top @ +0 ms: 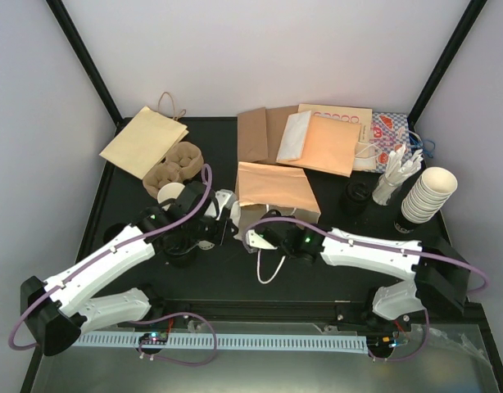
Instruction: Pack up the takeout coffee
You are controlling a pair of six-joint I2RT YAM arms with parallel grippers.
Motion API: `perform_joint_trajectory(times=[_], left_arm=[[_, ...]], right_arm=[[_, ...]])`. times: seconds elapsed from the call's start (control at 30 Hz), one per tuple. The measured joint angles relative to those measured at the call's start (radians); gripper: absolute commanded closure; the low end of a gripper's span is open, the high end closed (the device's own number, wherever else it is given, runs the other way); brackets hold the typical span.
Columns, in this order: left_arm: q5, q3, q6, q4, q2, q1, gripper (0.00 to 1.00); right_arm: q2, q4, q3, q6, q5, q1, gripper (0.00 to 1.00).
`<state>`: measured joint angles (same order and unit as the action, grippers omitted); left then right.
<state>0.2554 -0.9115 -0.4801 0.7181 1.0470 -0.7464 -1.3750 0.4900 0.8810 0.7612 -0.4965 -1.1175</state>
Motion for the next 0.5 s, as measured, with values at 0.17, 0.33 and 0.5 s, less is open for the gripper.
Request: perform_joint_trajectory(times=[0.17, 0.33, 0.5], left_arm=[[0.015, 0.007, 0.014, 0.003, 0.000, 0.000, 0.99], [0.015, 0.017, 0.025, 0.016, 0.000, 0.001, 0.98], [0.015, 0.019, 0.032, 0.035, 0.000, 0.001, 0.99]], right_arm=[[-0.066, -0.016, 0.043, -0.008, 0.001, 0.031, 0.99], [-0.088, -0.024, 0.078, -0.016, 0.000, 0.058, 0.99], [-0.090, -0.060, 0.095, -0.026, -0.027, 0.080, 0.99]])
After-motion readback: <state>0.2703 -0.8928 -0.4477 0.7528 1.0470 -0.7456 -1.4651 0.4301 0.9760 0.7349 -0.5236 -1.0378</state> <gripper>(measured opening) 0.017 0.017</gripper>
